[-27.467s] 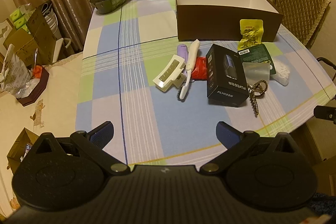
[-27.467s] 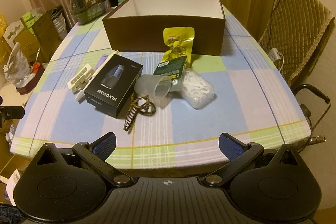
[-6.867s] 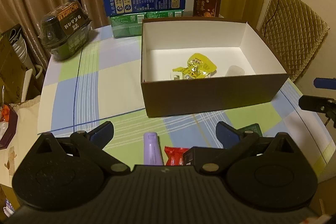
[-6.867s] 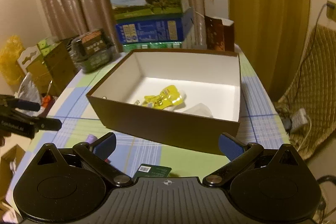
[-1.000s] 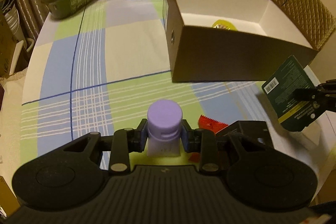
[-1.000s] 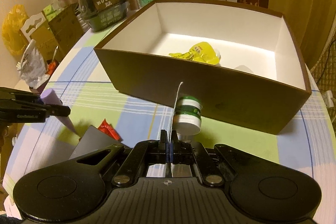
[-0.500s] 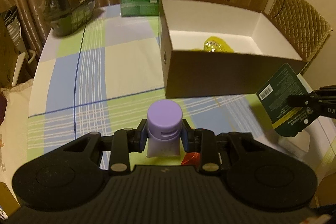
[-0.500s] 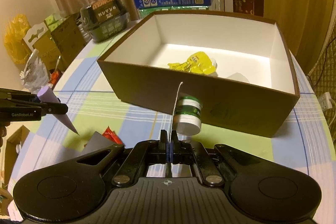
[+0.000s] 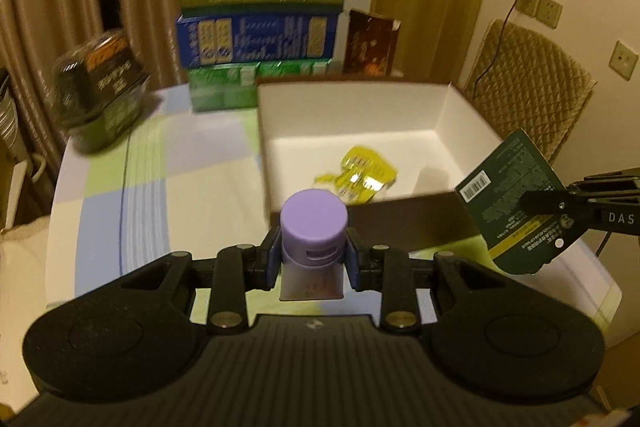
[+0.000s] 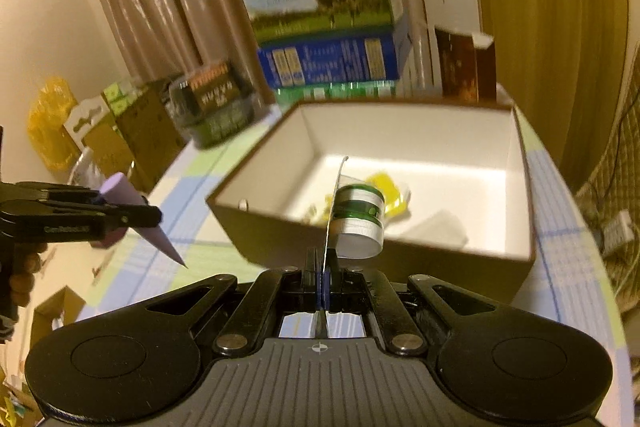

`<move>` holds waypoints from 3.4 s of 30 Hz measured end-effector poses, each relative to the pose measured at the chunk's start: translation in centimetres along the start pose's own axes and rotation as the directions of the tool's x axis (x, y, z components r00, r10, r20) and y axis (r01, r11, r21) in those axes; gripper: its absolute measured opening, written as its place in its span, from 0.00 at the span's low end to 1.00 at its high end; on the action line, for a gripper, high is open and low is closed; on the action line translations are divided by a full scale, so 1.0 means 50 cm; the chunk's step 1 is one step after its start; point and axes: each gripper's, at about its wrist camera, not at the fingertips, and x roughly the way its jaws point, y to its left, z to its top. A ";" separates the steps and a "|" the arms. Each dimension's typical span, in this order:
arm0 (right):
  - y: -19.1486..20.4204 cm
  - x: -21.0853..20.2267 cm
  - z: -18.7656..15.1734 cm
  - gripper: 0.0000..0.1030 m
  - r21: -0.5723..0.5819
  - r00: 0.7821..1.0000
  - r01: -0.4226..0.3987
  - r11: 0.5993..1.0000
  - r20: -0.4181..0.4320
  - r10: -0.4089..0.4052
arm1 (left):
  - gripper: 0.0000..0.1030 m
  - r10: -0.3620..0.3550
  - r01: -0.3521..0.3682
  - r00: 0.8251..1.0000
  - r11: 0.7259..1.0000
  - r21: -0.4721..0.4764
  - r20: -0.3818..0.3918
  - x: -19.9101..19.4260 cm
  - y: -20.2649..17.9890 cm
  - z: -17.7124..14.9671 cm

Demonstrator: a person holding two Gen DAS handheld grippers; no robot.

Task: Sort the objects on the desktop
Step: 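Carry the purple tube and green jar into the box and open both grippers, then withdraw both grippers from the box back toward the table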

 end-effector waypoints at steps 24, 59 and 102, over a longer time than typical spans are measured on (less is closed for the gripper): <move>-0.149 0.107 0.146 0.00 -0.082 0.985 0.165 0.983 0.067 -0.159 | 0.26 -0.036 0.037 0.999 0.995 0.089 -0.007 0.197 -0.072 0.189; -0.241 0.302 0.133 0.00 -0.221 0.962 0.228 0.948 -0.102 -0.255 | 0.29 0.078 -0.071 0.973 0.997 0.040 -0.219 0.466 -0.034 0.215; -0.207 0.168 0.105 0.98 0.025 0.989 0.127 0.992 -0.077 -0.125 | 0.80 0.043 -0.043 0.982 0.999 0.005 -0.184 0.283 -0.056 0.155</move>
